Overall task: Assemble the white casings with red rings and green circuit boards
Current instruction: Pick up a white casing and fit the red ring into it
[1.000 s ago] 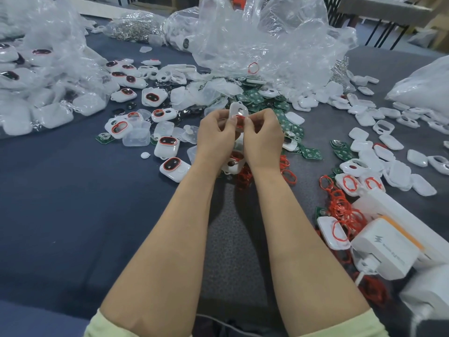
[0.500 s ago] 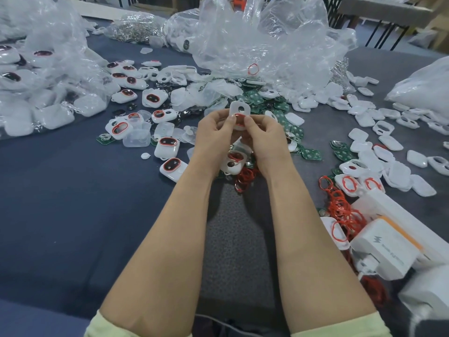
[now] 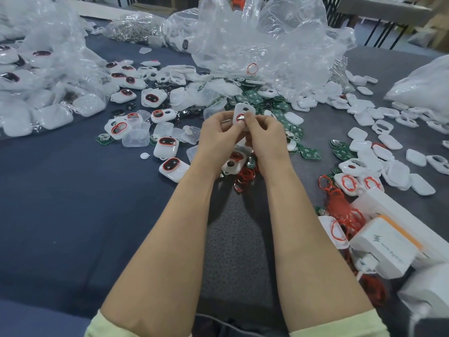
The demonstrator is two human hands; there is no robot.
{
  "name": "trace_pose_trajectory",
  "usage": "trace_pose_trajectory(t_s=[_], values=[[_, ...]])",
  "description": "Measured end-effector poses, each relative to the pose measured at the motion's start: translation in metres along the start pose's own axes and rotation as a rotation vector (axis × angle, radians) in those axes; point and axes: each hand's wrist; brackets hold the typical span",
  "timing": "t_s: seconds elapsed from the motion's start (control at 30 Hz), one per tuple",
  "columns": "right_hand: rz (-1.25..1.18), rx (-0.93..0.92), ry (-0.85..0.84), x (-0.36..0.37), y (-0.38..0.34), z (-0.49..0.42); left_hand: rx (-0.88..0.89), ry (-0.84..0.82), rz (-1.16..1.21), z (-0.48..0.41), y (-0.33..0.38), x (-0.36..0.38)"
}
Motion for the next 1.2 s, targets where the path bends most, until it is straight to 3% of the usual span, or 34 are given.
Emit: trace_pose_trajectory(t_s=[0.23,0.37,0.43,0.53,0.6,0.77,0.93,1.2], values=[[0.030,0.025,0.025,-0.001,-0.002,-0.001,-0.012,-0.030,0.040,0.002,0.001,0.001],[-0.068,0.042,0.028,-0.001,-0.006,0.002,-0.003,0.019,0.052,0.004,0.005,0.002],[-0.048,0.034,0.052,-0.003,-0.008,0.001,0.003,0.130,0.095,0.003,0.009,-0.004],[0.058,-0.011,0.109,-0.009,-0.014,-0.001,0.000,0.497,0.318,-0.004,0.013,-0.022],[0.141,-0.050,0.089,-0.012,-0.018,-0.001,0.019,0.645,0.481,-0.009,0.015,-0.032],[0.422,-0.128,-0.177,-0.005,-0.025,0.003,0.031,0.661,0.492,-0.009,0.015,-0.027],[0.611,-0.242,-0.371,0.012,-0.033,0.013,0.050,0.552,0.587,-0.006,0.017,-0.025],[0.950,-0.298,-0.695,0.034,-0.033,0.015,0.011,0.617,0.663,-0.005,0.021,-0.032]])
Point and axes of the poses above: each hand's wrist, its own z-axis away from the middle knuckle, its own x-axis out of the palm, y = z × x, and after that the axes turned 11 degrees about -x, right-handed
